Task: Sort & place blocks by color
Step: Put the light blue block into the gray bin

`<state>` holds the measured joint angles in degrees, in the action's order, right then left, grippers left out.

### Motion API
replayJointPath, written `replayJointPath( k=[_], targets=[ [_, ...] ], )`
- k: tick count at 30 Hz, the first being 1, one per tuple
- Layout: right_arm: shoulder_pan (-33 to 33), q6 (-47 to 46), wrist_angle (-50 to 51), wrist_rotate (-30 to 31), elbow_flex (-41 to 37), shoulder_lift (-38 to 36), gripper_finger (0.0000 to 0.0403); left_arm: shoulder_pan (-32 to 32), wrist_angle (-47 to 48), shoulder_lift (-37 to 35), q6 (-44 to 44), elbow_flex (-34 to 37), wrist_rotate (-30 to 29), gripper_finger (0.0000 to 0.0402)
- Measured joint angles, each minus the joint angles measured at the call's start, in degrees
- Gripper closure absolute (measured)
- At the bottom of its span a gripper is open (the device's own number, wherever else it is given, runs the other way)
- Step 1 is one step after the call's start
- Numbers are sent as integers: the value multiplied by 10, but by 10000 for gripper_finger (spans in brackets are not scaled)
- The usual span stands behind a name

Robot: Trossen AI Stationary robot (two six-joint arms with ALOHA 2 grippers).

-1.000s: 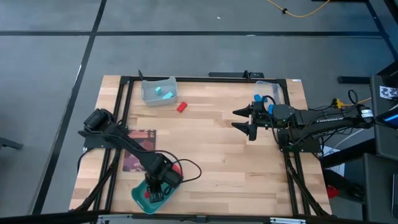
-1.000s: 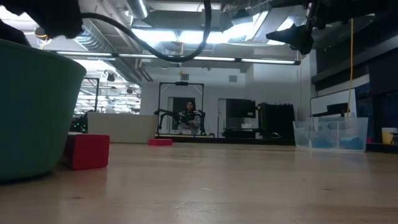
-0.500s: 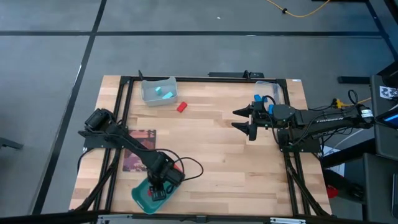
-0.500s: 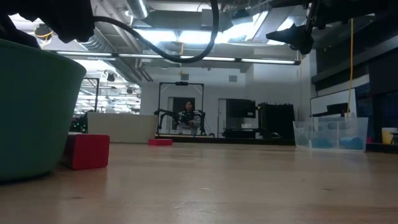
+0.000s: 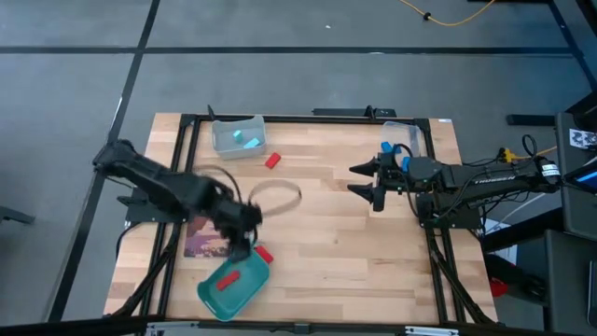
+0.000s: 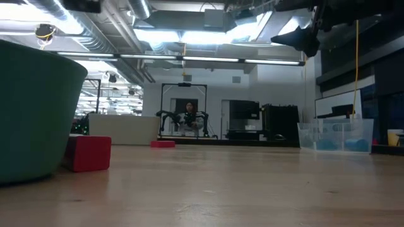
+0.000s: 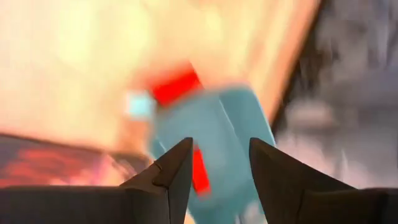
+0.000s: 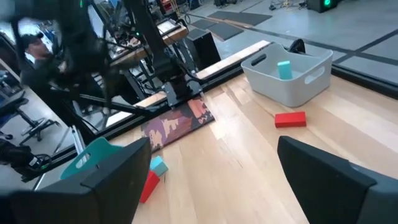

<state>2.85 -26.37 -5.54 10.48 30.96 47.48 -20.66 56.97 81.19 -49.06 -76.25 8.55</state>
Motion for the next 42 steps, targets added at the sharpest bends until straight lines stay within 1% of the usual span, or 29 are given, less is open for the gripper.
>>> replayJointPath(
  k=[1, 2, 4, 6, 9, 13, 14, 17, 23, 26, 32, 34, 38, 42],
  targets=[
    [0, -1, 4, 0, 0, 0, 52, 15, 0, -11, -5, 0, -24, 252],
    [0, -1, 7, 0, 0, 0, 52, 31, 0, -16, -4, 0, -30, 252],
    [0, -1, 12, 0, 0, 0, 52, 60, 1, -17, 21, 0, -23, 252],
    [0, -1, 15, 0, 0, 0, 52, 87, 2, -6, 54, 0, -2, 252],
    [0, -2, 15, 0, 0, 0, 52, 121, 2, 27, 106, 1, 37, 252],
    [0, -3, 20, 0, 0, 0, 52, 142, -27, 77, 186, 1, 93, 252],
    [0, -3, 23, 0, 0, 0, 52, 141, -38, 91, 212, 1, 101, 252],
    [0, -4, 35, 0, 0, 0, 52, 136, -56, 131, 272, 1, 100, 252],
    [0, -5, 45, 0, 0, 0, 52, 106, -68, 194, 318, 1, 92, 252],
    [0, -5, 47, 0, 0, 0, 52, 81, -69, 210, 329, 1, 74, 252],
    [0, -6, 47, 0, 0, 0, 52, 44, -72, 216, 324, 1, -6, 252],
    [0, -6, 47, 0, 0, 0, 52, 39, -69, 215, 313, 1, -23, 252],
    [0, -6, 47, 0, 0, 0, 52, 28, -69, 214, 305, 7, -23, 252],
    [0, -6, 46, 0, 0, 0, 52, 20, -69, 214, 295, 28, 5, 252]
  ],
)
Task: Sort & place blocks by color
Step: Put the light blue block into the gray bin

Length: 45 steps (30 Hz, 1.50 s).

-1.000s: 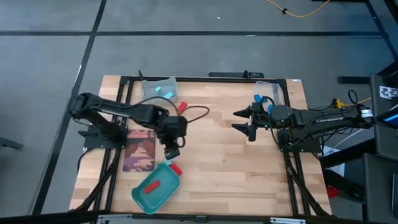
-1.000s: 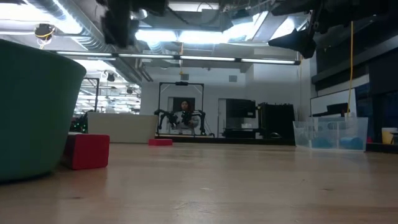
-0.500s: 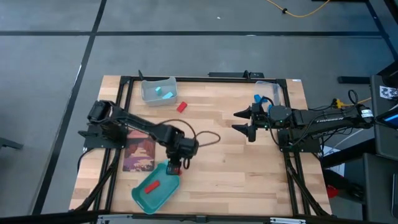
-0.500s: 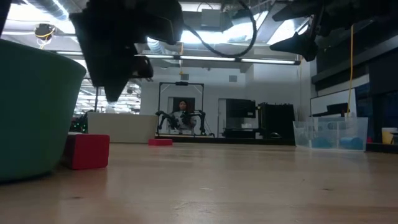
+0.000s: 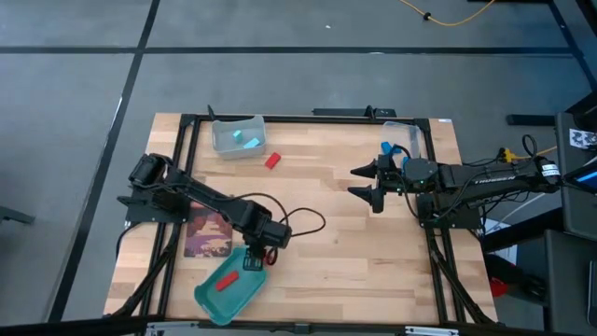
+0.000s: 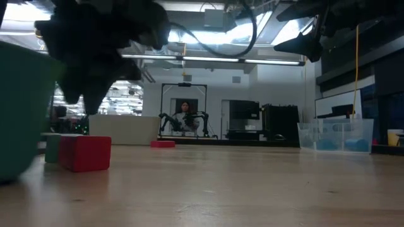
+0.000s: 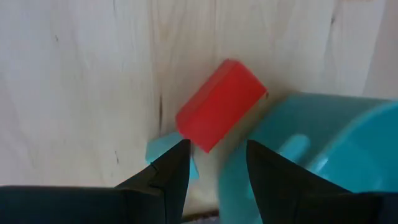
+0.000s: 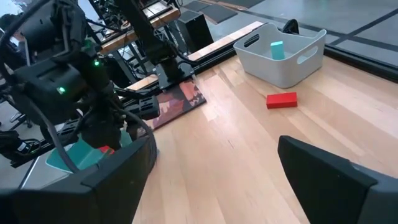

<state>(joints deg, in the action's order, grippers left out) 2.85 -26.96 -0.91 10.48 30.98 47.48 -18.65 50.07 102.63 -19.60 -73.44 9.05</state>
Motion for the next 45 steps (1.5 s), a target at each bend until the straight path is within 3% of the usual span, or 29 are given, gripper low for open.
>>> replayJointPath(
  k=[6, 12, 18, 24, 29, 32, 38, 45],
  targets=[
    [0, -14, 0, 0, 0, 0, 52, -3, 4, 0, -8, 3, 7, 252],
    [0, -15, 0, 0, 0, 0, 52, 5, 30, -3, -8, 3, -27, 252],
    [0, -15, 0, 0, 0, 0, 52, 24, 18, -4, -7, 8, -2, 252],
    [0, -21, 0, 0, 0, 0, 52, 45, -28, -39, -57, 67, 39, 252],
    [0, -28, 3, 0, 0, 0, 52, 42, -86, -120, -121, 116, -8, 252],
    [0, -28, 2, 0, -1, 4, 52, 43, -108, -137, -164, 161, -2, 251],
    [0, -29, -2, 0, 0, 13, 51, 44, -133, -141, -218, 213, 20, 219],
    [0, -30, -6, 0, 0, 17, 51, 35, -168, -138, -202, 214, 21, 166]
  ],
)
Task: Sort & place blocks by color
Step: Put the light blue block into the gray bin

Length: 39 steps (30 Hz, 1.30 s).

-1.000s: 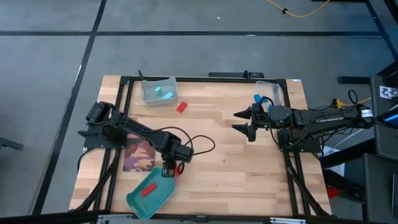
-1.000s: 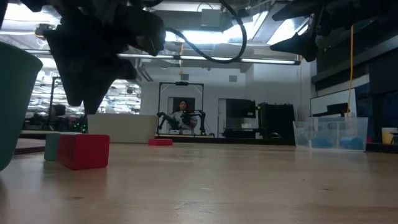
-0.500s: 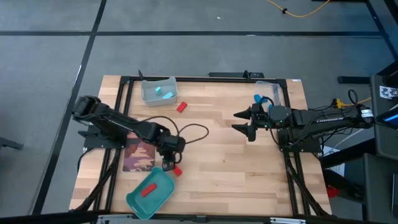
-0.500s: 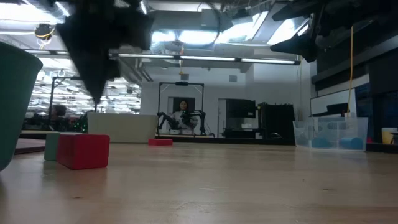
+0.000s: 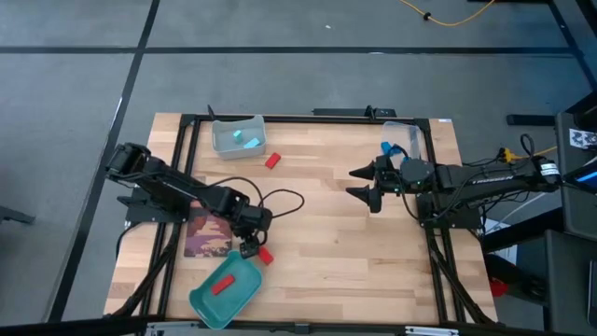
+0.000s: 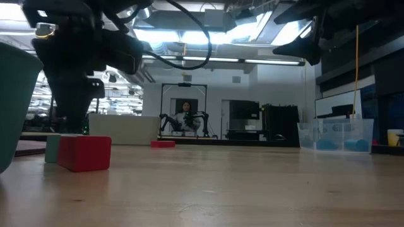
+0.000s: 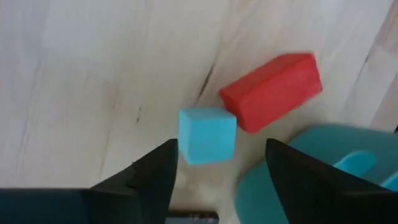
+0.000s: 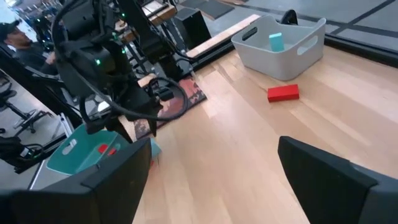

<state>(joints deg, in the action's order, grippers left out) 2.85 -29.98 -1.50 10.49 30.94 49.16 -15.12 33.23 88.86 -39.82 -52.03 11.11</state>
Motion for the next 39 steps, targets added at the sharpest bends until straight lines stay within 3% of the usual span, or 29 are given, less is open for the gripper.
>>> replayJointPath(
  k=[9, 39],
  targets=[
    [0, -15, -1, 0, 0, 2, 52, -20, 5, 0, 61, 0, -51, 131],
    [0, -15, -3, 5, 0, 2, 52, -26, -5, 38, 105, -1, -71, 134]
  ],
)
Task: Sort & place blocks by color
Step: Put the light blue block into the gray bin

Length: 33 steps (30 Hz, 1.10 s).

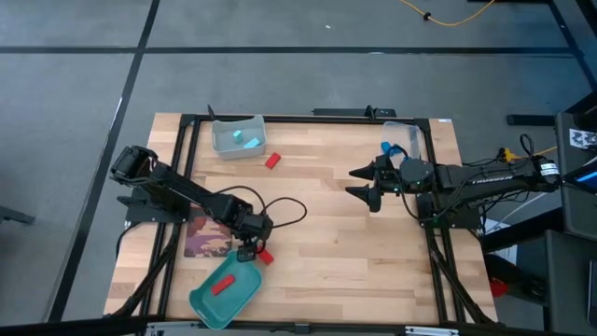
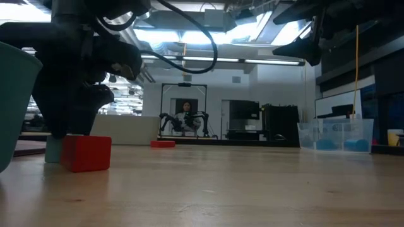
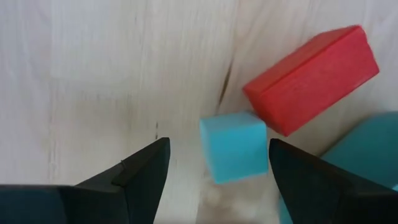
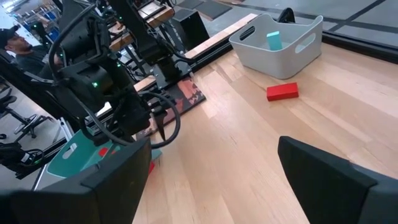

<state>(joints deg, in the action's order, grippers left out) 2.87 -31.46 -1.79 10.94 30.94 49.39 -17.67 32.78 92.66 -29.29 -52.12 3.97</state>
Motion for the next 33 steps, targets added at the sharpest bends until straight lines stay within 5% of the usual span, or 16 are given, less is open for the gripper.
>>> replayJointPath(
  k=[5, 17, 33],
  targets=[
    [0, 0, 0, 0, 0, 0, 52, 0, 10, 0, 20, 0, -7, 147],
    [0, 0, 0, 0, 0, 0, 52, 1, 12, 0, 30, 0, -34, 248],
    [0, 0, -1, 0, 0, 0, 51, 6, 21, -9, 30, 1, -21, 272]
  ],
)
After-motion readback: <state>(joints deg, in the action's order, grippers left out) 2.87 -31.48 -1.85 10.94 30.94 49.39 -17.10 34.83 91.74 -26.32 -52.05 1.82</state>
